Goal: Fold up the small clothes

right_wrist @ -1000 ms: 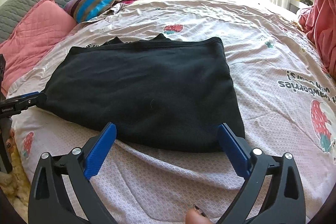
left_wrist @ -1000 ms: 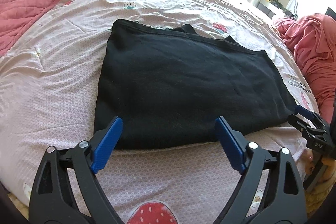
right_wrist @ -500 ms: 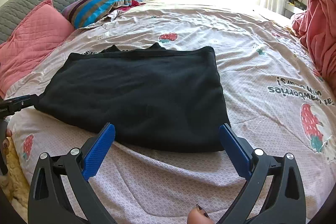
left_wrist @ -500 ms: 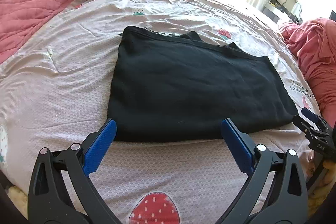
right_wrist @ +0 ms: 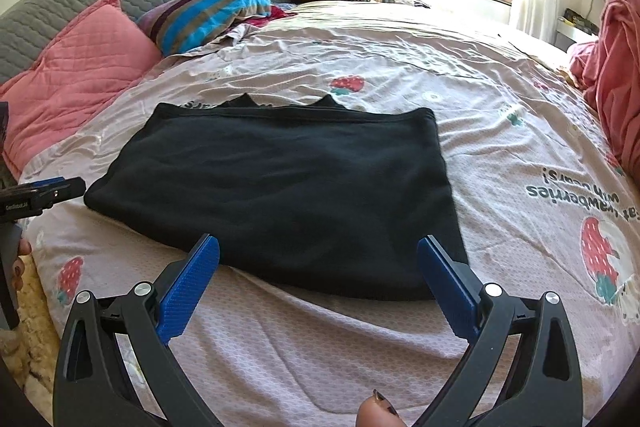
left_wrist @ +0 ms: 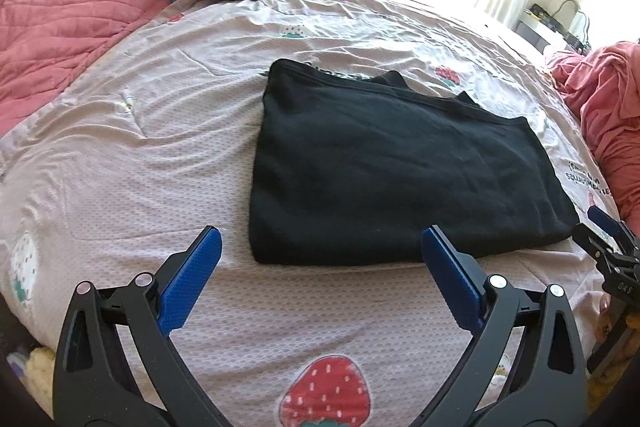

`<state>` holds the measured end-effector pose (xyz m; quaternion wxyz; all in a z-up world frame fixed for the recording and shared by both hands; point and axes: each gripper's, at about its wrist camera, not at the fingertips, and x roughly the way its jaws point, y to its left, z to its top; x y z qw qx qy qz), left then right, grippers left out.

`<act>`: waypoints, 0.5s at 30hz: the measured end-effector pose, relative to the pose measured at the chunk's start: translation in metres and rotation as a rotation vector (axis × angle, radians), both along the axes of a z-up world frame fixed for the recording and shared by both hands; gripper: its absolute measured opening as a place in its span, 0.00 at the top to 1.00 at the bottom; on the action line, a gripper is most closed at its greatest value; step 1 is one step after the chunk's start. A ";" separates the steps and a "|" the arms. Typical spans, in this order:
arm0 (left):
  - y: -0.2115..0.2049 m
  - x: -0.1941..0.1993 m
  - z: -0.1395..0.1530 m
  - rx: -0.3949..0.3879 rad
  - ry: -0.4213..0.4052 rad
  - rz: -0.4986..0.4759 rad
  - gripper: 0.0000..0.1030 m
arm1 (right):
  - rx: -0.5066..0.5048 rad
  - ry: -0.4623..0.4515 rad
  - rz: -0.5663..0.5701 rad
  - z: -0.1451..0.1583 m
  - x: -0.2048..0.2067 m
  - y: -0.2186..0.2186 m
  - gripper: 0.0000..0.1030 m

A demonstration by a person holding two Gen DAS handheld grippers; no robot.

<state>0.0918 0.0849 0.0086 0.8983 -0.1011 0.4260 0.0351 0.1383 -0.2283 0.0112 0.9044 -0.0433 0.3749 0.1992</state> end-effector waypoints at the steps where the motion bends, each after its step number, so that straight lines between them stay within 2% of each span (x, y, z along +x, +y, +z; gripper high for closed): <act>1: 0.002 -0.001 0.000 -0.002 -0.002 0.005 0.09 | 0.001 0.000 0.006 0.000 0.000 0.003 0.04; 9: 0.029 -0.003 0.001 -0.022 -0.011 0.072 0.09 | 0.001 0.003 0.097 0.000 0.000 0.042 0.04; 15: 0.055 -0.001 0.002 -0.043 -0.014 0.134 0.09 | -0.028 -0.008 0.200 -0.003 -0.001 0.090 0.04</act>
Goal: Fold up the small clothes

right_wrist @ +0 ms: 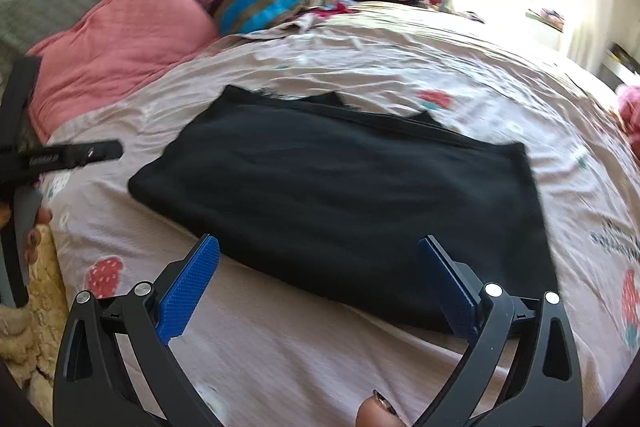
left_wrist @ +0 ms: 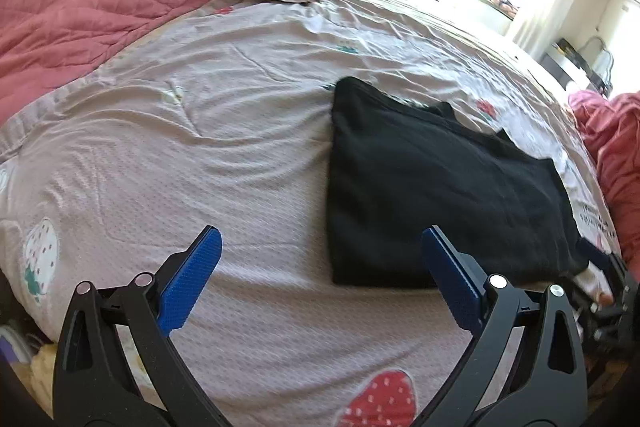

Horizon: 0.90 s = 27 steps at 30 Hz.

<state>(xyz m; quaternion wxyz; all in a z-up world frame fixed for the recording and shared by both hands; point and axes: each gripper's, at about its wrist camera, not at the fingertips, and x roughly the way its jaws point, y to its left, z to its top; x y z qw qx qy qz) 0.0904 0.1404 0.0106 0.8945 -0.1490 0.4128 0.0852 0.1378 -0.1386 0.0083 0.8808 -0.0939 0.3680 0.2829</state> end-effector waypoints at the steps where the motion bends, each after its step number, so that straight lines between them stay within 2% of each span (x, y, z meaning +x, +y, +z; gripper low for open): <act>1: 0.005 0.001 0.000 -0.002 0.001 0.010 0.09 | -0.011 -0.004 0.017 -0.001 0.000 0.009 0.04; 12: 0.035 0.026 -0.005 -0.015 0.026 0.044 0.09 | -0.214 -0.109 0.174 -0.029 -0.007 0.102 0.04; 18: 0.042 0.045 -0.013 -0.013 0.054 0.036 0.09 | -0.359 -0.184 0.186 -0.050 -0.002 0.138 0.04; 27: 0.049 0.082 -0.027 -0.041 0.102 0.016 0.09 | -0.373 -0.237 0.201 -0.055 0.013 0.172 0.04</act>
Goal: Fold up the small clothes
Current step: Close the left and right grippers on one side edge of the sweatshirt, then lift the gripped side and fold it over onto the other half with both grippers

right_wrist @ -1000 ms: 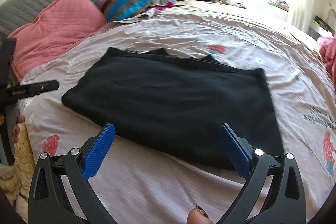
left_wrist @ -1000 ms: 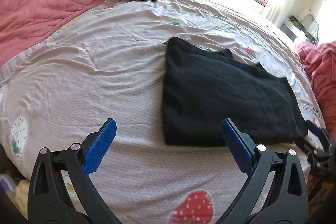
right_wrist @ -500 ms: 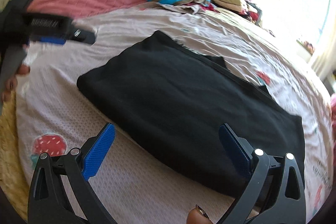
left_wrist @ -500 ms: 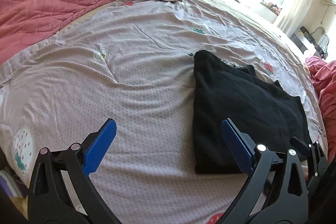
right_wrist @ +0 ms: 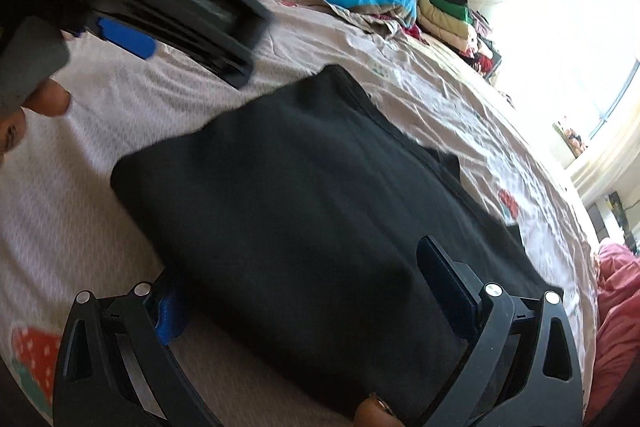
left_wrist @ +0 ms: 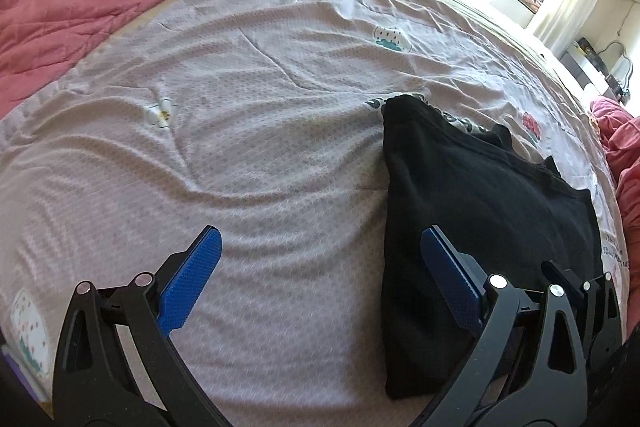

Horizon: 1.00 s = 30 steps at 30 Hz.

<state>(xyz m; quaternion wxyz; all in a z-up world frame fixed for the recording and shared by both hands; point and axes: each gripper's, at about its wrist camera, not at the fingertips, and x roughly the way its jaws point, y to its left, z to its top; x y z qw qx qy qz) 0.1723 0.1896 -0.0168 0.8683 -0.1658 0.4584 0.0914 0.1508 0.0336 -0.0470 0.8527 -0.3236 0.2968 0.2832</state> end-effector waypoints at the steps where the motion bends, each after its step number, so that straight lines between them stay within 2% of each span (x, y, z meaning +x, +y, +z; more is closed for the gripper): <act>1: 0.001 0.003 -0.001 -0.007 0.004 -0.001 0.09 | 0.000 -0.014 0.007 0.000 0.000 0.002 0.04; 4: 0.002 0.017 -0.003 -0.047 0.014 -0.008 0.09 | 0.018 -0.068 0.016 0.006 -0.002 0.004 0.06; 5: 0.002 0.022 -0.003 -0.062 0.016 -0.010 0.09 | 0.035 -0.086 0.019 0.009 -0.002 0.002 0.10; 6: 0.003 0.027 -0.003 -0.081 0.019 -0.011 0.09 | 0.063 -0.086 0.035 0.014 -0.003 -0.002 0.27; 7: 0.003 0.031 -0.004 -0.101 0.023 -0.011 0.09 | 0.091 -0.070 0.051 0.018 -0.004 -0.005 0.35; 9: 0.002 0.043 -0.005 -0.157 0.034 -0.021 0.09 | 0.137 -0.044 0.075 0.024 -0.005 -0.012 0.61; 11: -0.002 0.052 -0.006 -0.200 0.048 -0.035 0.09 | 0.163 -0.040 0.104 0.029 -0.010 -0.018 0.76; 12: -0.004 0.055 -0.007 -0.215 0.054 -0.037 0.09 | 0.164 -0.055 0.109 0.031 -0.013 -0.019 0.79; 15: -0.012 0.063 -0.007 -0.278 0.057 -0.044 0.09 | 0.165 -0.106 0.120 0.036 -0.023 -0.027 0.85; 19: -0.028 0.071 -0.004 -0.318 0.055 -0.066 0.09 | 0.213 -0.128 0.099 0.046 -0.027 -0.046 0.88; 24: -0.056 0.072 0.017 -0.347 -0.027 -0.111 0.10 | 0.269 -0.183 0.043 0.060 -0.027 -0.075 0.92; 26: -0.068 0.073 0.027 -0.348 -0.057 -0.136 0.23 | 0.296 -0.186 0.012 0.063 -0.025 -0.089 0.93; 27: -0.074 0.073 0.032 -0.351 -0.069 -0.151 0.38 | 0.315 -0.183 -0.005 0.066 -0.024 -0.096 0.93; 28: -0.081 0.074 0.038 -0.356 -0.079 -0.167 0.47 | 0.331 -0.182 -0.017 0.067 -0.023 -0.103 0.93; 30: -0.094 0.075 0.050 -0.351 -0.096 -0.198 0.57 | 0.371 -0.187 -0.049 0.069 -0.019 -0.116 0.93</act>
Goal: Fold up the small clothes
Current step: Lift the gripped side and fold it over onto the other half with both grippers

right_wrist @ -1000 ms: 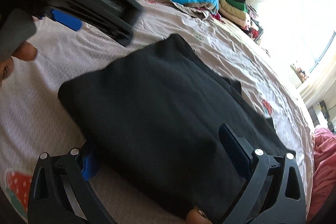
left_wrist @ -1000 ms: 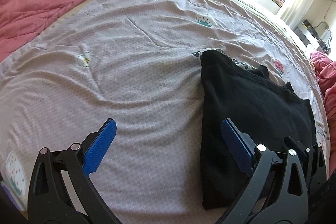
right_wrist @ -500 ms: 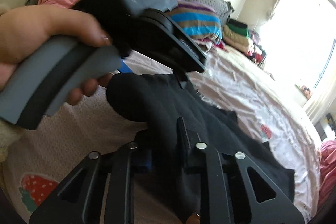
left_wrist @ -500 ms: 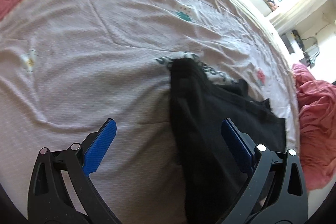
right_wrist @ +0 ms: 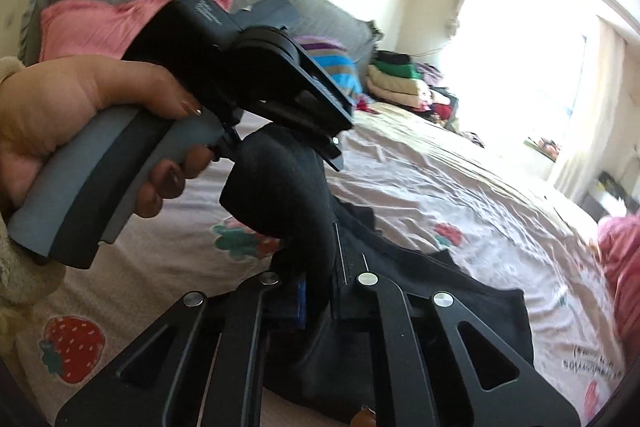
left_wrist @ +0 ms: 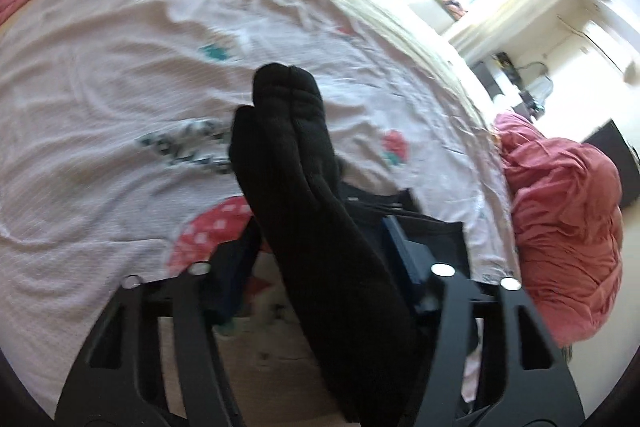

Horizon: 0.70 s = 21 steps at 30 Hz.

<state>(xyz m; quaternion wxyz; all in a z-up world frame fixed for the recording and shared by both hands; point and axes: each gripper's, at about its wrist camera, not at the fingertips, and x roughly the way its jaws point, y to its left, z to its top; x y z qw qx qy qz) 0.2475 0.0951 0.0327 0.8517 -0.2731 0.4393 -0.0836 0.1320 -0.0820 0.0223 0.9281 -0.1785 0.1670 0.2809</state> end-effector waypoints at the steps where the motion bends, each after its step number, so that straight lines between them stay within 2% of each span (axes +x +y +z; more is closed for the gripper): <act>1: -0.008 0.000 0.007 0.015 -0.016 -0.011 0.63 | 0.021 0.001 -0.013 0.002 0.000 -0.006 0.93; 7: -0.048 0.003 0.033 0.080 -0.062 -0.074 0.71 | 0.125 0.008 -0.073 0.011 0.001 -0.039 0.94; 21: -0.103 0.005 0.050 0.130 -0.087 -0.143 0.71 | 0.245 0.024 -0.162 0.020 -0.004 -0.087 0.94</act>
